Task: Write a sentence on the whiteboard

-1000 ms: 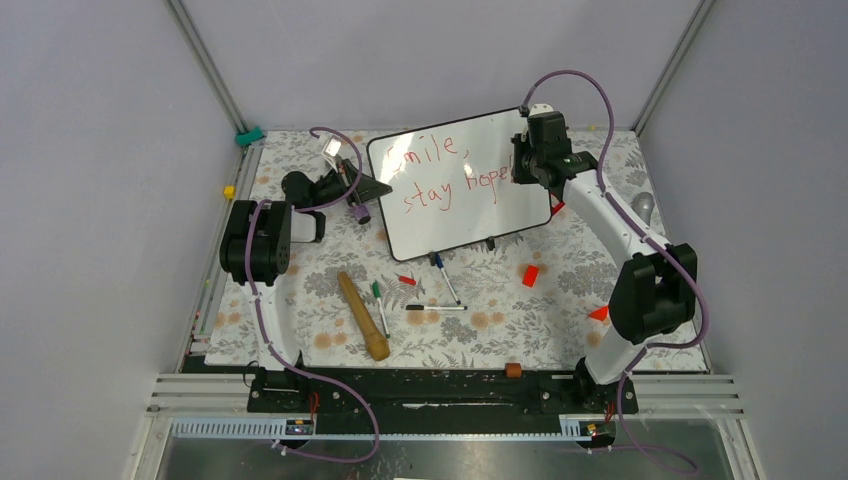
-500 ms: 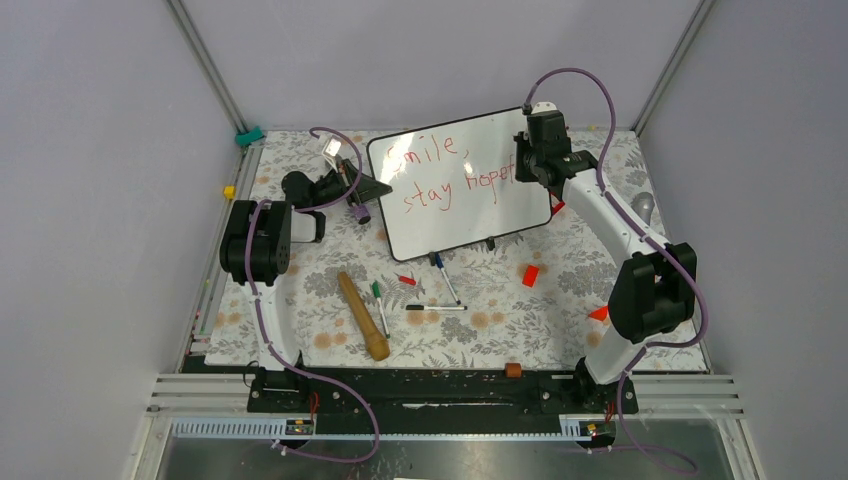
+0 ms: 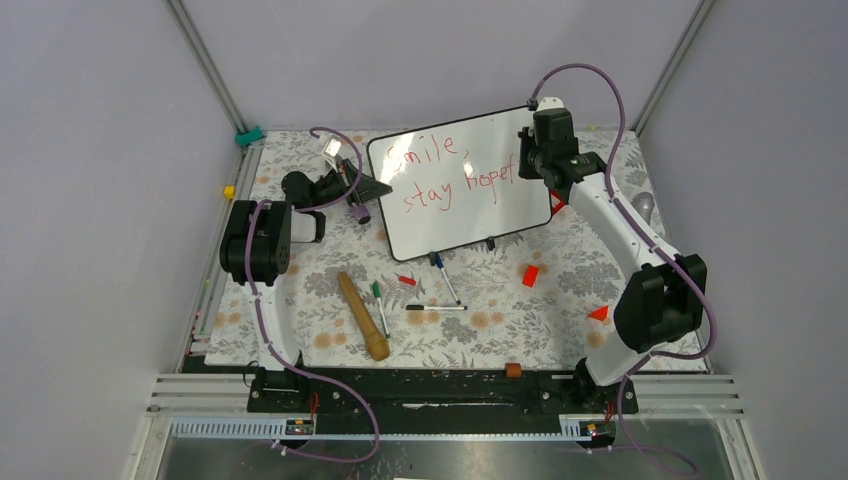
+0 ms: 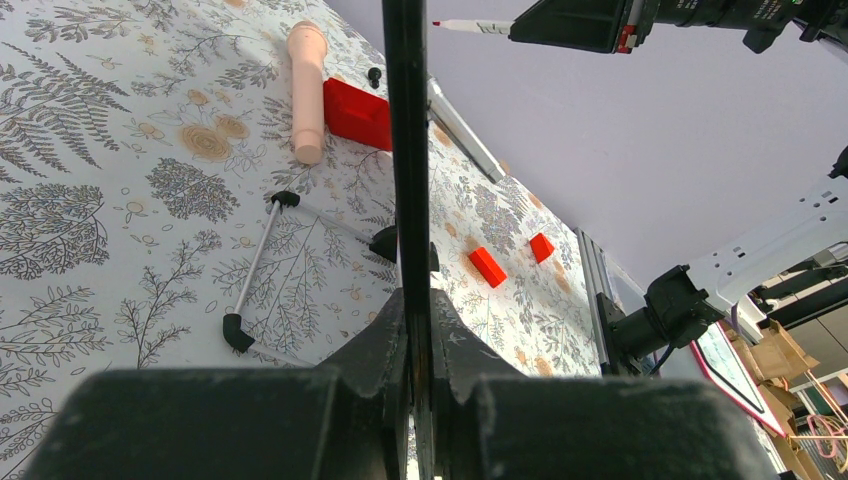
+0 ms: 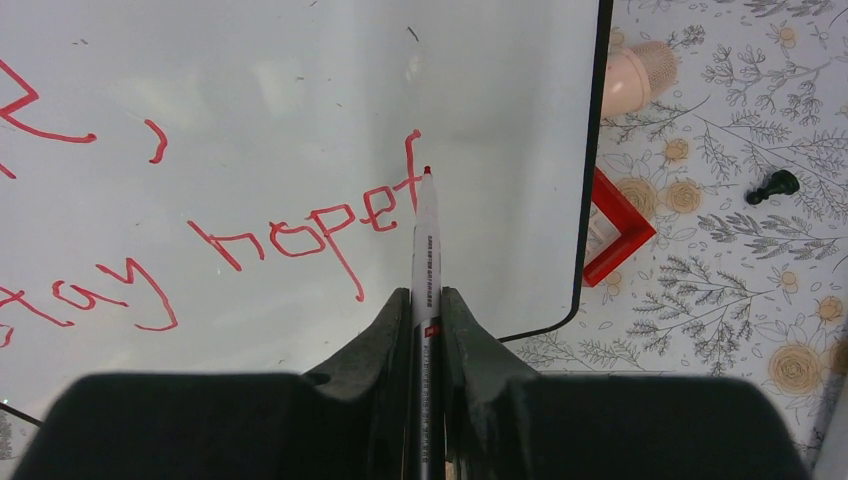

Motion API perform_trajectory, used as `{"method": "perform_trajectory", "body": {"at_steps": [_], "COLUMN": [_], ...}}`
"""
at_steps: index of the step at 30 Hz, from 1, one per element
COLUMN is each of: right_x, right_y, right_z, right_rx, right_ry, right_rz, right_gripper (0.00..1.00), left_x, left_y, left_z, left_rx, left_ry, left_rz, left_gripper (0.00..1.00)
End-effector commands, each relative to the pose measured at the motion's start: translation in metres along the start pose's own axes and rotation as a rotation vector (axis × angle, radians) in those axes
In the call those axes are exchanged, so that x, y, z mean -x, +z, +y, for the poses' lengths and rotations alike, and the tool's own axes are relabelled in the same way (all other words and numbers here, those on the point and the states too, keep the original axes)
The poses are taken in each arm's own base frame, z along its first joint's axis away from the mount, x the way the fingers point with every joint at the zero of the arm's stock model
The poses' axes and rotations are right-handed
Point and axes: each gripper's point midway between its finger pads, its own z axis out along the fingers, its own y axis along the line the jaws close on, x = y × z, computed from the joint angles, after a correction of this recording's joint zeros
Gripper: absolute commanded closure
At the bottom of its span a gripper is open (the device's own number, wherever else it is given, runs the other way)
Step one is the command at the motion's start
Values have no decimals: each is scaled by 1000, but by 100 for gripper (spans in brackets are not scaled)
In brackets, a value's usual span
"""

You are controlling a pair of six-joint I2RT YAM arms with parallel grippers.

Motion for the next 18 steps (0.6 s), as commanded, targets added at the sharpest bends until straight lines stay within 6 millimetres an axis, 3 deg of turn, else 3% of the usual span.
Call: {"method": "perform_trajectory", "body": {"at_steps": [1,18], "right_x": [14,1], "right_y": [-4,18], "right_z": [-1,-4], "right_rx": [-4,-33], "right_ry": [1,-13], "right_rz": [-48,0], "right_gripper": [100,100], "left_x": [-22,-22], "left_y": [4,5], "left_z": [-22,-22], "left_rx": [-123,-123], "left_ry": [121,120], "left_rz": [121,121], "left_gripper": [100,100]}}
